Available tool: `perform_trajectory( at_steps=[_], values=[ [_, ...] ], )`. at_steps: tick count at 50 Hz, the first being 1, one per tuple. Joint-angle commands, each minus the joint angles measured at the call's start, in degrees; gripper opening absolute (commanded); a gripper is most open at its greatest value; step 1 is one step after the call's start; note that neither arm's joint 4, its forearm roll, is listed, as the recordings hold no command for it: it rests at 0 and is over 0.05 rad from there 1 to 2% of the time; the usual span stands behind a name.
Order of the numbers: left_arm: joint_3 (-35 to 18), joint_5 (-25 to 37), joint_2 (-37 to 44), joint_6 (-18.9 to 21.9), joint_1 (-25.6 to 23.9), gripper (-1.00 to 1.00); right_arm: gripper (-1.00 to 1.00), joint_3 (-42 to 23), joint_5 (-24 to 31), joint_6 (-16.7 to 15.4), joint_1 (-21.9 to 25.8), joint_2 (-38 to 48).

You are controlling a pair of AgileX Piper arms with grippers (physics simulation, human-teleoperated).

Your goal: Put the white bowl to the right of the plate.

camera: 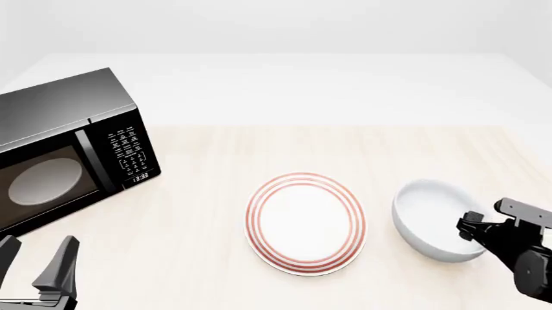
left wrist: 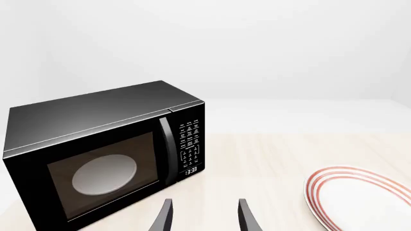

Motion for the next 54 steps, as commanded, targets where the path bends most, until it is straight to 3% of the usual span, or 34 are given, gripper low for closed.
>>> perform_trajectory(
  at_steps=[1,21,29,32,36,42,47,54],
  values=[
    [0.0,0.0,0.0,0.0,0.0,1.0,1.0,1.55,3.71,0.33,-0.02,-6.46],
    [0.0,0.0,0.0,0.0,0.0,1.0,1.0,3.47,27.3,1.32,3.25,-39.65],
    [0.0,0.0,0.0,0.0,0.0,1.0,1.0,4.34,32.09,2.95,7.95,-49.28],
    [0.0,0.0,0.0,0.0,0.0,1.0,1.0,4.66,33.9,2.55,9.26,-52.75],
    [0.0,0.0,0.0,0.0,0.0,1.0,1.0,4.6,40.62,1.23,10.14,-62.21],
    [0.0,0.0,0.0,0.0,0.0,1.0,1.0,5.9,39.68,-2.07,12.16,-65.95],
    [0.0,0.0,0.0,0.0,0.0,1.0,1.0,7.75,40.84,-7.35,15.17,-71.4],
    [0.0,0.0,0.0,0.0,0.0,1.0,1.0,11.2,31.56,-6.77,20.7,-67.44]
  ],
)
